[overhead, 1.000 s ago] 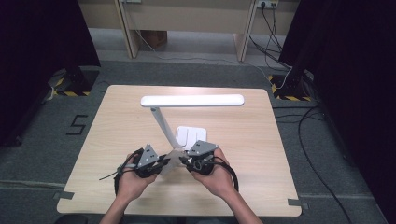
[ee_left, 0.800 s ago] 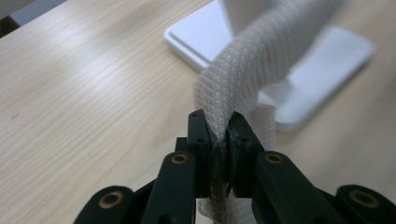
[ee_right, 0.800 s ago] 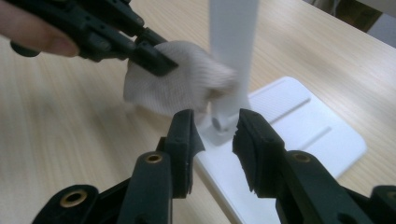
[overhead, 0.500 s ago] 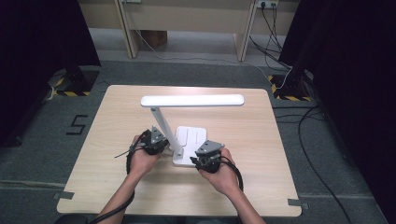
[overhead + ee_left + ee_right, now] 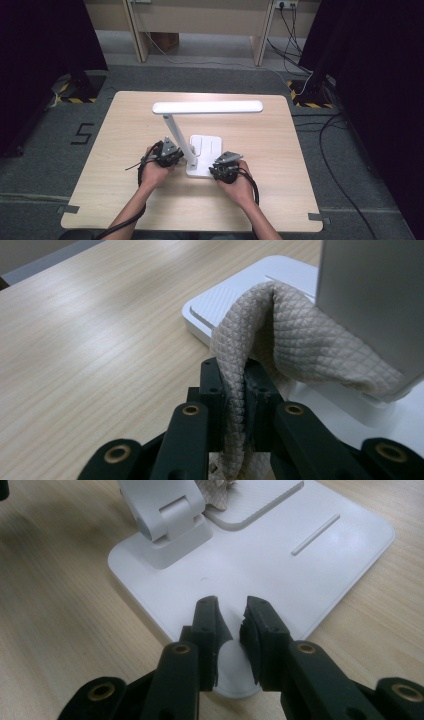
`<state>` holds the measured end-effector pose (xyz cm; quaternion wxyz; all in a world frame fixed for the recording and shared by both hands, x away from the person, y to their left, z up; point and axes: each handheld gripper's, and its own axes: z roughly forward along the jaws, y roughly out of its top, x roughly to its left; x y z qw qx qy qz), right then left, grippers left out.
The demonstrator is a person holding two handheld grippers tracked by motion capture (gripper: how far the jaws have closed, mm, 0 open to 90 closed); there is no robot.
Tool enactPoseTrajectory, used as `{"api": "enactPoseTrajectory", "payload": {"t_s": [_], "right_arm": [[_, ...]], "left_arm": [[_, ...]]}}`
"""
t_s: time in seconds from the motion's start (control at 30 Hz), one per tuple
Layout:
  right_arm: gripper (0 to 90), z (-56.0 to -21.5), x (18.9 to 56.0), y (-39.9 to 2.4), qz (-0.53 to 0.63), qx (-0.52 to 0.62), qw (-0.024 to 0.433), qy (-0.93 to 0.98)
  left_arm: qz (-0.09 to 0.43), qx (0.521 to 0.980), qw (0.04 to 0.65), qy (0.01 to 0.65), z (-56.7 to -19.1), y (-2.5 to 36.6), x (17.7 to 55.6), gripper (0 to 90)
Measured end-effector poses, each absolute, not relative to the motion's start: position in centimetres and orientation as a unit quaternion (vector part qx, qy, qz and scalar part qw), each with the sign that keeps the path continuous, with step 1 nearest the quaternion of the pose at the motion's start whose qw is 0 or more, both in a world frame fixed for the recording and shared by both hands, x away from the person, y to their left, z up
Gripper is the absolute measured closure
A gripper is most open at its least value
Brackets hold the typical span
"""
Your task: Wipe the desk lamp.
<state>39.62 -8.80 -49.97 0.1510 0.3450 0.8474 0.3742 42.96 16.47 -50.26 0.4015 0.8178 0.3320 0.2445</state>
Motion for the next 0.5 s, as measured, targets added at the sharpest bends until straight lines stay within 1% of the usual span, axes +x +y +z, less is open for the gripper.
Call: {"api": "enactPoseTrajectory", "payload": {"t_s": [0.23, 0.3, 0.5], "right_arm": [[79.1, -50.1, 39.8, -9.0, 0.383, 0.354, 0.138, 0.842], [80.0, -50.1, 39.8, -9.0, 0.384, 0.357, 0.136, 0.840], [81.9, -50.2, 39.8, -9.1, 0.388, 0.363, 0.136, 0.836]], "left_arm": [[0.224, 0.827, 0.403, 0.322, -50.5, 16.3, 42.2, 81.0], [0.211, 0.831, 0.403, 0.320, -50.5, 16.2, 41.9, 80.9], [0.189, 0.843, 0.397, 0.311, -50.5, 16.5, 40.8, 80.9]]}}
